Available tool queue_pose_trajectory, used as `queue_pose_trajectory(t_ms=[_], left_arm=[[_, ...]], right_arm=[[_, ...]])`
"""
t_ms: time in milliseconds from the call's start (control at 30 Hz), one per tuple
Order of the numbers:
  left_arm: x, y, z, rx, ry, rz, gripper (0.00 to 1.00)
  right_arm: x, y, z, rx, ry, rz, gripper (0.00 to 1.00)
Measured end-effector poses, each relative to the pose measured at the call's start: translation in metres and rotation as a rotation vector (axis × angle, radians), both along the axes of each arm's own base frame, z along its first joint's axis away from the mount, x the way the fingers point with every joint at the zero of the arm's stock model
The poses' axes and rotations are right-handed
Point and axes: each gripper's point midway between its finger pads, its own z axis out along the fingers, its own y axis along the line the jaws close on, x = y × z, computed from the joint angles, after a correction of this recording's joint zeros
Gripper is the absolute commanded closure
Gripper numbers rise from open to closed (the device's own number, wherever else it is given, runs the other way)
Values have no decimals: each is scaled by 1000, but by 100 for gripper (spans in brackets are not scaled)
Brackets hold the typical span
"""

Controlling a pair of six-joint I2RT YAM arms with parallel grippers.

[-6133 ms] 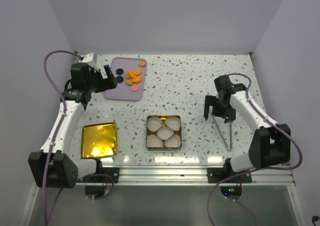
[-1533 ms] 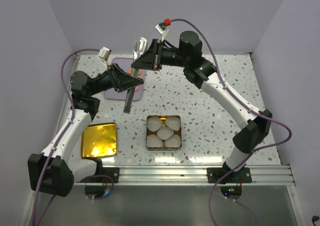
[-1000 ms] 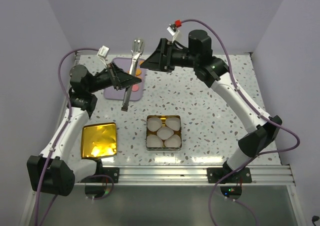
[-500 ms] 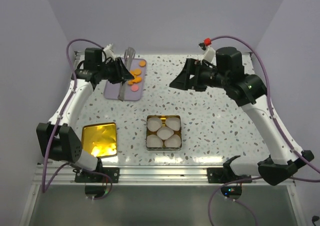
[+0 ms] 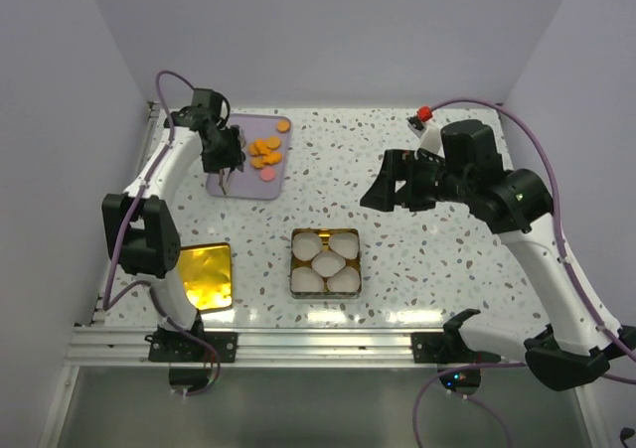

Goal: Pack the cookies

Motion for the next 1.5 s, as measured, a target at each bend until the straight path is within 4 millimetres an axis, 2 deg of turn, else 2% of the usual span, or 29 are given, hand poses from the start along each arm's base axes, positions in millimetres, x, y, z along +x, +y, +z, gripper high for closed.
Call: queue_pose_trajectory(t_ms=[133, 233, 367, 467, 967, 1333, 1500], left_arm=[[14, 10, -6, 75, 28, 4, 37], [21, 13, -19, 106, 72, 1, 35], [18, 18, -39, 140, 137, -6, 35], [14, 20, -46, 155, 170, -6, 34], [12, 19, -55, 151, 195, -13, 33], [16, 16, -74, 141, 236, -21, 40], [17, 15, -75, 138, 236, -21, 51]], right_arm=[[4, -1, -10, -42, 23, 7, 14], [12, 2, -18, -77, 52, 14, 14], [23, 6, -29, -113, 73, 20, 14], [27, 7, -34, -132, 85, 23, 15], [31, 8, -39, -146, 94, 29, 14], [31, 8, -39, -148, 94, 28, 14], [31, 8, -39, -148, 95, 28, 14]])
